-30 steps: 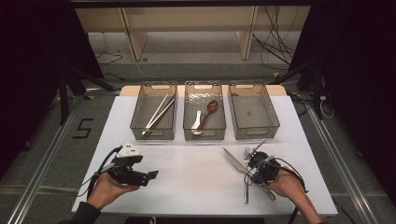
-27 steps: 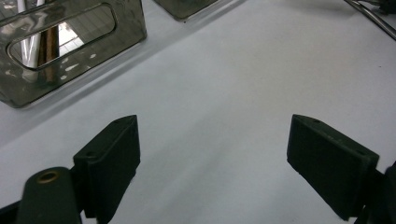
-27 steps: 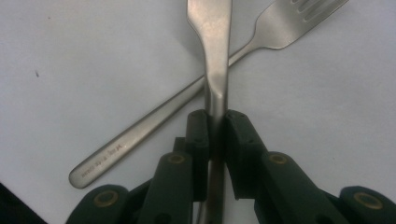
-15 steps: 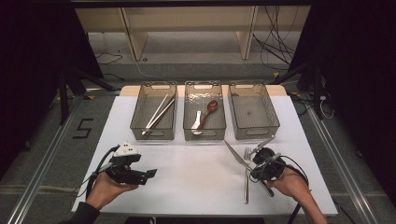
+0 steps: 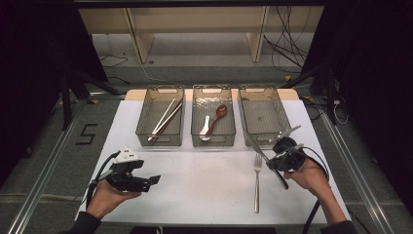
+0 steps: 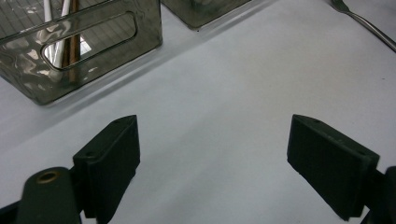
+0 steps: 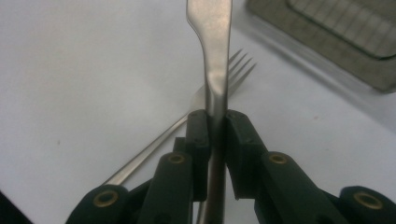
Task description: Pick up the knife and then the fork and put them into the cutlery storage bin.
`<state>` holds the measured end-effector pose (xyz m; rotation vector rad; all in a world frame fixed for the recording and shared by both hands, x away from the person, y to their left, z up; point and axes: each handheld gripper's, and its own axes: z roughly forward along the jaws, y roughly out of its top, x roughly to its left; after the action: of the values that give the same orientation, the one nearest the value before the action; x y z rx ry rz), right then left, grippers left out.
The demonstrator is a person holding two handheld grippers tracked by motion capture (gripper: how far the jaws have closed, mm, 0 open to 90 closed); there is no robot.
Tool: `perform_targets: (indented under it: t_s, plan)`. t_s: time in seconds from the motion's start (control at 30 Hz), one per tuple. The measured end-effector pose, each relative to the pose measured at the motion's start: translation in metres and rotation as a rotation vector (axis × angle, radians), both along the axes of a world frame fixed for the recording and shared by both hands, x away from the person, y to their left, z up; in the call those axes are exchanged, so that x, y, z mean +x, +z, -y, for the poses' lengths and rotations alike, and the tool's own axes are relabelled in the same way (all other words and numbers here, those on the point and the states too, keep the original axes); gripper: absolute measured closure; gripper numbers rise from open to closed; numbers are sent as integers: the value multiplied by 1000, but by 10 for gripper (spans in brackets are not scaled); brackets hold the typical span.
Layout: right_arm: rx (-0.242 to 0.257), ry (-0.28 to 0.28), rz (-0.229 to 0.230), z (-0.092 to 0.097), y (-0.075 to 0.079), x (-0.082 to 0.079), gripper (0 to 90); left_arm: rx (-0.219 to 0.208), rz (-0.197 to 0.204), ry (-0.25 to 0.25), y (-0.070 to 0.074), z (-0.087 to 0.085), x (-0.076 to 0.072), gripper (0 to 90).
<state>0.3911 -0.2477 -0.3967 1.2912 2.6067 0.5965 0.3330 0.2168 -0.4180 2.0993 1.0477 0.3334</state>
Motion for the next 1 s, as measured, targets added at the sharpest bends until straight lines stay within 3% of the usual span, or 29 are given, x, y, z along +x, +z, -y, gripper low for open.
perform_targets:
  t_s: [0.4,1.0]
  plan:
    - [4,-80,46,7,32,50,807,-8,-1,-4,2,-2,-4,162]
    - [7,-175,49,3,51,112,806,-23,-9,-4,2,-4,-3,160]
